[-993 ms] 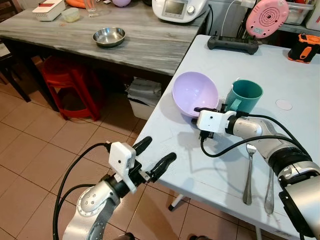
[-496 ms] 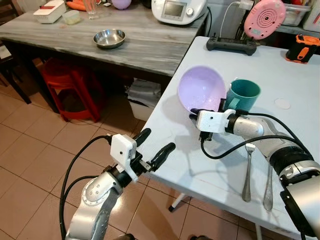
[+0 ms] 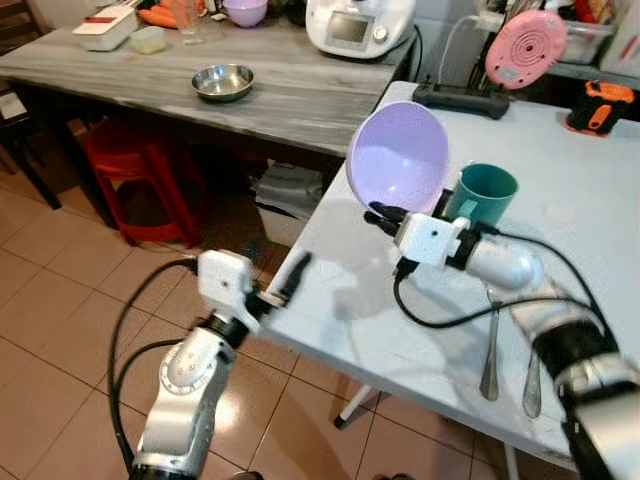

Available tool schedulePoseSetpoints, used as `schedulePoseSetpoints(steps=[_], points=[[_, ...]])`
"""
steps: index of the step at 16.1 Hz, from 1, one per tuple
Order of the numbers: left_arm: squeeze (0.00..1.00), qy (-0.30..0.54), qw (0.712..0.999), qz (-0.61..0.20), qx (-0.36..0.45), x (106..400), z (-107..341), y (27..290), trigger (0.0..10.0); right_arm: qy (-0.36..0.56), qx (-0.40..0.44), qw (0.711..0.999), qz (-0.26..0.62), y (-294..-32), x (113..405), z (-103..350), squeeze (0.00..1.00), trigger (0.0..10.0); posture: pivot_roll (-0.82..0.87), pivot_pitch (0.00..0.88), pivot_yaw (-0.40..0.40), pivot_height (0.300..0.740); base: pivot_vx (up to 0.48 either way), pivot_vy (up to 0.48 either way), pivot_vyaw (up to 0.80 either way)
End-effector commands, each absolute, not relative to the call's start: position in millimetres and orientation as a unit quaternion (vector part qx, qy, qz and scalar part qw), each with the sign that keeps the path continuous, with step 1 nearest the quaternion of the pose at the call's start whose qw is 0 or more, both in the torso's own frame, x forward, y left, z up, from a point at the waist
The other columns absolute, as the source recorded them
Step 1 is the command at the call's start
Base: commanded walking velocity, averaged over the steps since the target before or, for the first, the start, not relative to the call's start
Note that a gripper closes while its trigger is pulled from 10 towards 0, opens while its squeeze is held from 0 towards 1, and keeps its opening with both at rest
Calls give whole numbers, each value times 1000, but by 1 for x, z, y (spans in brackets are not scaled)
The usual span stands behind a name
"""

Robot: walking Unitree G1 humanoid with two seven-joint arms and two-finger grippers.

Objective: Setting the table

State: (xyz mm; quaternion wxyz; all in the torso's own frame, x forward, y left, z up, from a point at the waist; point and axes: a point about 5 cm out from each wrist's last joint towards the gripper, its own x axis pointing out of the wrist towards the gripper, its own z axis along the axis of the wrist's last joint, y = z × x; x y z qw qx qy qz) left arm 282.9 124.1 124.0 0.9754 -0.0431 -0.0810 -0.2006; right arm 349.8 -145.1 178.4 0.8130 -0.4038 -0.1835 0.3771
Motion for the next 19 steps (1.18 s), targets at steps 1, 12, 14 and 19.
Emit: schedulePoseSetpoints(steps=[1,12,14,19], points=[[0,-61,986,-150,-36,290,118,135,10000,-193,-361,849,335,-149,347,182,0,157,-58,34,11,740,0,0,0],[0,-76,986,-140,-48,309,122,138,10000,-178,-206,935,227,-130,306,173,0,10000,-81,11,33,740,0,115,-220],[0,-76,986,-141,-49,309,121,138,10000,-175,-204,937,225,-128,305,175,0,10000,-84,11,35,740,0,386,-800],[0,-77,986,-140,-48,310,120,138,10000,-168,-201,938,226,-124,303,177,0,10000,-86,17,38,740,0,415,-800]])
